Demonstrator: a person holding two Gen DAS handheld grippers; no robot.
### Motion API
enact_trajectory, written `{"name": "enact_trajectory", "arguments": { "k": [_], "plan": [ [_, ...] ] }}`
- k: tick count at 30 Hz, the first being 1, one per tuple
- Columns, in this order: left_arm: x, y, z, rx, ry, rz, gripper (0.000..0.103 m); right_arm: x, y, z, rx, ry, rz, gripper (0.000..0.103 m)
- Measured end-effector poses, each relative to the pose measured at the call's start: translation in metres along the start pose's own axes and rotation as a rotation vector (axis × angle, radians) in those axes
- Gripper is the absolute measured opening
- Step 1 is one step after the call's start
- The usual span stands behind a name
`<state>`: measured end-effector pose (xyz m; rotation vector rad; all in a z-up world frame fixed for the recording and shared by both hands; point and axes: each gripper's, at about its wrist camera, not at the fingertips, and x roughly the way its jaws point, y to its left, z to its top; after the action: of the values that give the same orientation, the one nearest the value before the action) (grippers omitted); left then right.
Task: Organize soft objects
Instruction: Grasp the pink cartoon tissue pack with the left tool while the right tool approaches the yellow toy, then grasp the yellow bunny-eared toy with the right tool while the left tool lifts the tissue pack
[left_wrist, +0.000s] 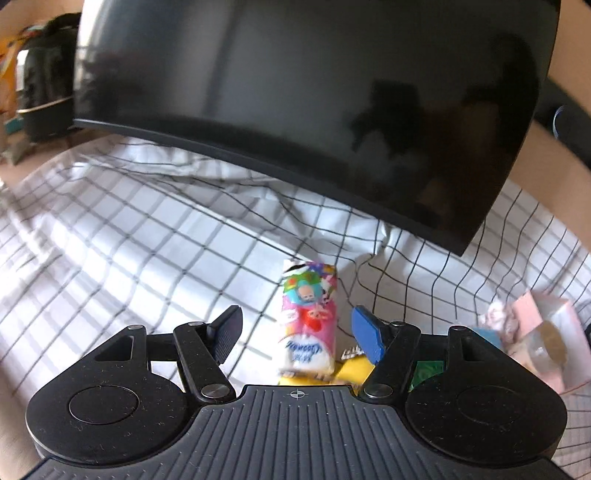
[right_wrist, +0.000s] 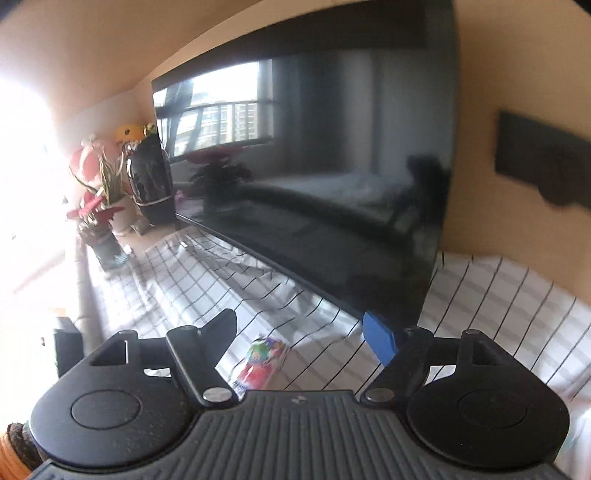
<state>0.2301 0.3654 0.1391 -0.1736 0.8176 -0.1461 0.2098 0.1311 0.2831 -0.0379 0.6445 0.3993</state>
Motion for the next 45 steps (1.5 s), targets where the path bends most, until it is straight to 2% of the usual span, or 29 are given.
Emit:
{"name": "enact_trajectory", "arguments": {
  "k": [2, 7, 12, 14, 19, 23, 29, 33, 34, 36, 37, 38, 40, 45],
  "plan": [
    [0.026, -0.009, 0.001, 0.026, 0.018, -0.015, 0.071, 0.010, 0.001, -0.004, -0.025, 0.027, -0.013, 0.078],
    [0.074, -0.020, -0.007, 0.117, 0.097, 0.062, 0.071, 0.037, -0.019, -0.014, -0.032, 0.107, -0.036, 0.078],
    [0.090, -0.002, -0.009, 0.092, 0.121, 0.028, 0.069, 0.055, -0.040, -0.035, -0.048, 0.167, -0.026, 0.079],
    [0.091, 0.004, -0.011, 0.089, 0.111, -0.022, 0.054, 0.064, -0.035, -0.042, -0.094, 0.210, -0.010, 0.079],
    [0.076, 0.024, -0.015, -0.013, 0.077, -0.072, 0.042, 0.076, 0.003, -0.052, -0.252, 0.272, 0.053, 0.079],
    [0.045, 0.051, -0.020, -0.101, 0.030, -0.078, 0.040, 0.076, 0.043, -0.067, -0.400, 0.303, 0.083, 0.079],
    [0.008, 0.087, -0.040, -0.176, 0.031, -0.034, 0.040, 0.105, 0.115, -0.099, -0.659, 0.403, 0.124, 0.079],
    [-0.013, 0.109, -0.058, -0.250, 0.019, -0.039, 0.040, 0.141, 0.153, -0.133, -0.892, 0.433, 0.061, 0.078],
    [-0.018, 0.113, -0.064, -0.269, 0.021, -0.038, 0.040, 0.151, 0.157, -0.137, -0.920, 0.440, 0.038, 0.074],
    [-0.024, 0.119, -0.074, -0.282, 0.032, -0.037, 0.040, 0.166, 0.159, -0.136, -0.910, 0.471, 0.018, 0.056],
    [-0.026, 0.120, -0.078, -0.282, 0.037, -0.036, 0.040, 0.171, 0.159, -0.133, -0.892, 0.487, 0.013, 0.041],
    [-0.028, 0.121, -0.083, -0.282, 0.046, -0.033, 0.040, 0.174, 0.159, -0.128, -0.877, 0.492, 0.008, 0.031],
    [-0.029, 0.122, -0.088, -0.277, 0.063, -0.028, 0.040, 0.173, 0.159, -0.116, -0.822, 0.507, 0.015, 0.020],
    [-0.038, 0.120, -0.098, -0.274, 0.083, -0.034, 0.040, 0.144, 0.157, -0.070, -0.634, 0.435, 0.080, 0.018]
  ]
}}
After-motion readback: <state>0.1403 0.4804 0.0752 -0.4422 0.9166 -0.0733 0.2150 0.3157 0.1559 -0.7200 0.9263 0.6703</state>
